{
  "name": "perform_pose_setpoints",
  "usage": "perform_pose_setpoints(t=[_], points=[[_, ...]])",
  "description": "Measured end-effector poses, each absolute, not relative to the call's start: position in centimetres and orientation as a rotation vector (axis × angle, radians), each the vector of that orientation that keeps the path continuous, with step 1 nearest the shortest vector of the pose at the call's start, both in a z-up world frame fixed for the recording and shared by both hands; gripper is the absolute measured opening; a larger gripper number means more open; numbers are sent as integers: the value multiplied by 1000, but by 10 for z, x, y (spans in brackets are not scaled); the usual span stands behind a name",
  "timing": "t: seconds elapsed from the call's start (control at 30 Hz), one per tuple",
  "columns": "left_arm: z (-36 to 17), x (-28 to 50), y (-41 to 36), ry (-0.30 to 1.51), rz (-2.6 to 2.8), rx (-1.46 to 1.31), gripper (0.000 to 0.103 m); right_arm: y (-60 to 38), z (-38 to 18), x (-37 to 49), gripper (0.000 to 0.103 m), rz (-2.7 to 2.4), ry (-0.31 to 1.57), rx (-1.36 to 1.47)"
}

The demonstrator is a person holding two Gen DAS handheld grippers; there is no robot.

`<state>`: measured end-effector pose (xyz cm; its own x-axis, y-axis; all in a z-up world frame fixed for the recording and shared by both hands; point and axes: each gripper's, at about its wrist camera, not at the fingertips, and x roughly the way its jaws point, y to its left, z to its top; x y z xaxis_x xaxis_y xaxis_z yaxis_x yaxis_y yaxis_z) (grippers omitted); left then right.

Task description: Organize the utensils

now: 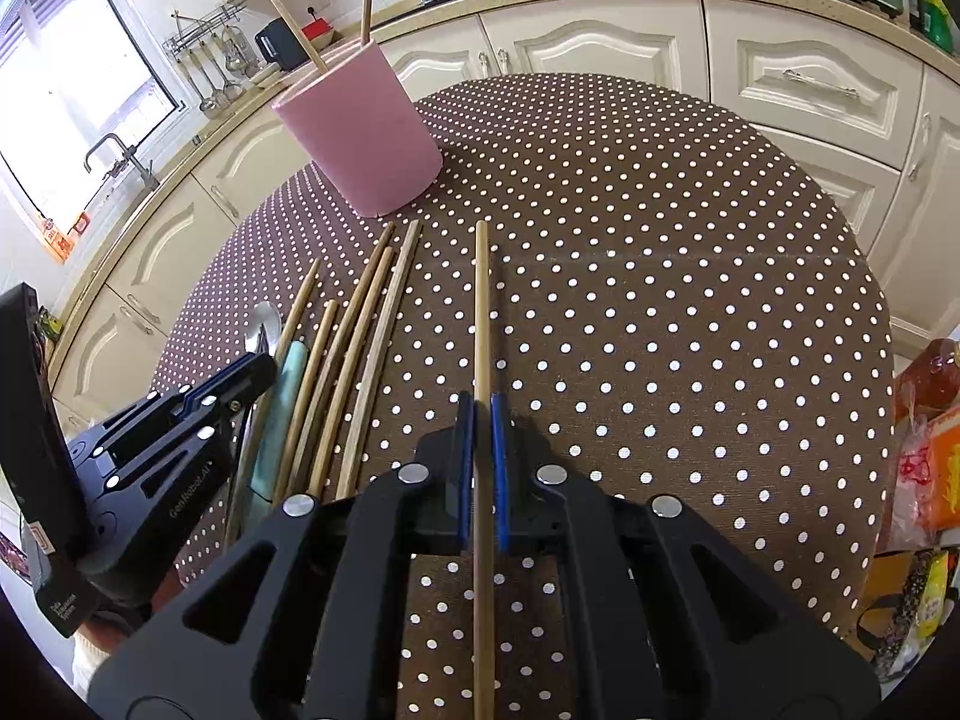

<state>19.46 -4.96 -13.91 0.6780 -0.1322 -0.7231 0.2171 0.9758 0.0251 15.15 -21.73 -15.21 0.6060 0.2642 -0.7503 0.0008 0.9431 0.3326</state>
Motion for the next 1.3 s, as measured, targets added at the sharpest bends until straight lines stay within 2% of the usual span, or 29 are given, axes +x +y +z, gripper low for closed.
perform_pose_setpoints(t=[0.5, 0.57, 0.6, 1.03, 1.3], points=[[-135, 190, -39, 809, -270, 86, 5, -207, -146, 146, 6, 151, 904, 291], [-135, 189, -38, 806, -263, 109, 27, -207, -148, 147, 6, 153, 911, 290], [-136, 188, -36, 801, -254, 111, 43, -207, -149, 148, 6, 153, 914, 290], [-126, 180, -35, 720, -489, -16, 43, -201, -154, 147, 6, 168, 928, 278], [-143, 205, -40, 836, -374, 3, 43, -202, -159, 148, 6, 168, 943, 276]])
